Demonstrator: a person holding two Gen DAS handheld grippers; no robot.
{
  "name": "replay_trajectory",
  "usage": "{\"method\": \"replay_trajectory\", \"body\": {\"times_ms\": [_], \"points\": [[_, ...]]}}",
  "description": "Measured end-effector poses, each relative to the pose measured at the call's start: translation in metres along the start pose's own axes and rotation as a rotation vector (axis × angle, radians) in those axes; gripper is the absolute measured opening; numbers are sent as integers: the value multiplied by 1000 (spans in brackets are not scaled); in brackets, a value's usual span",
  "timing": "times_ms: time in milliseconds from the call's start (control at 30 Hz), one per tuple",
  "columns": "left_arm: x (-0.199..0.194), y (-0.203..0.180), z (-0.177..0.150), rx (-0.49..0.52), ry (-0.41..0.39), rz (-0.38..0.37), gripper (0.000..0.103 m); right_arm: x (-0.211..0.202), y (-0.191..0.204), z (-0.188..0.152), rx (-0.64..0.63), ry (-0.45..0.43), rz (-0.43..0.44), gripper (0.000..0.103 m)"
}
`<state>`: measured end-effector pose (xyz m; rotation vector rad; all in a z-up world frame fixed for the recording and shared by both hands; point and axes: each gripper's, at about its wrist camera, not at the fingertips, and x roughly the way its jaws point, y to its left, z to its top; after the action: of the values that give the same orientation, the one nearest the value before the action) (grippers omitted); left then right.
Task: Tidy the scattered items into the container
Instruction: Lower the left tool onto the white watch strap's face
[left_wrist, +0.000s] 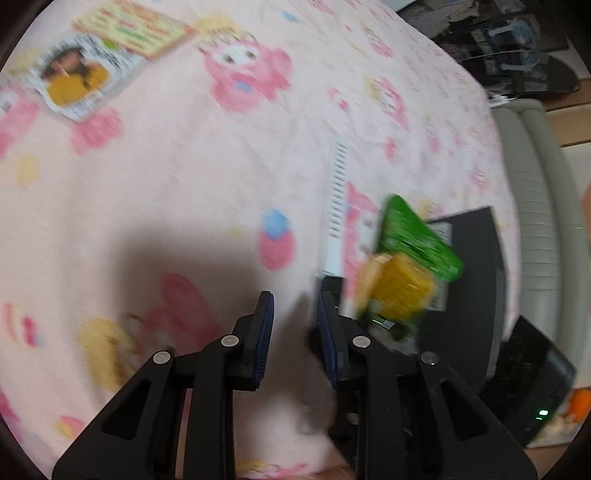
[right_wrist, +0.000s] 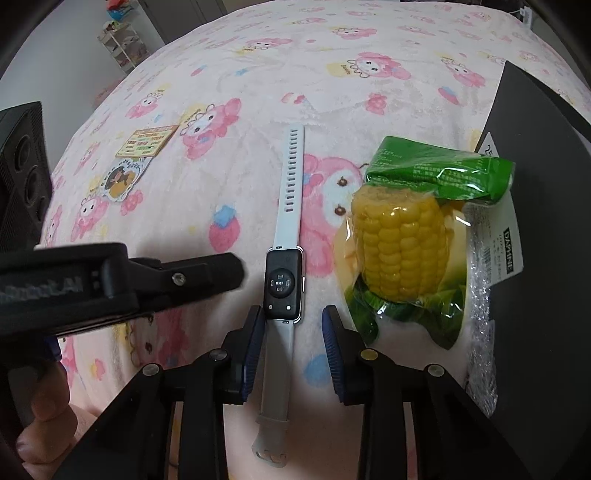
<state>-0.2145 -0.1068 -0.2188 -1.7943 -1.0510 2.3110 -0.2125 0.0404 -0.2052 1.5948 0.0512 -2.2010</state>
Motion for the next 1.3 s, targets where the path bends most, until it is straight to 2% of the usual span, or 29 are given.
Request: {"method": "replay_trajectory", "body": {"times_ms": [100,200,367,467,567,600,633,700,767,933,1133,1300], "points": [[5,2,1,-22,30,-88,21,1,1,2,-13,-14,0,29],[8,-1,0,-16,44,-142,21,2,5,5,-44,-30,7,22],[7,-3,3,-18,67,-223,22,-7,11,7,-77,-73,15,20],[14,-5,4,-30,102,-220,22,-12,15,6,-114,-97,-19,20],[13,-5,3,-30,92,-189,23,-18,21,3,-174,-119,-65,20],[13,-4,3,-31,89,-180,23,-20,22,1,-188,-120,-73,19],[13,-4,3,-32,86,-172,22,-21,24,0,-198,-120,-72,9],[12,-2,4,-35,80,-156,22,-25,26,-3,-222,-125,-85,8],[13,0,3,-45,87,-181,22,-26,28,-5,-249,-131,-105,8],[8,0,3,-42,83,-219,22,-18,29,-2,-231,-103,-47,8],[17,9,4,-66,100,-117,22,-9,31,-2,-226,-65,29,8],[11,19,8,-111,63,-96,20,-17,18,0,-144,-63,96,8]]}}
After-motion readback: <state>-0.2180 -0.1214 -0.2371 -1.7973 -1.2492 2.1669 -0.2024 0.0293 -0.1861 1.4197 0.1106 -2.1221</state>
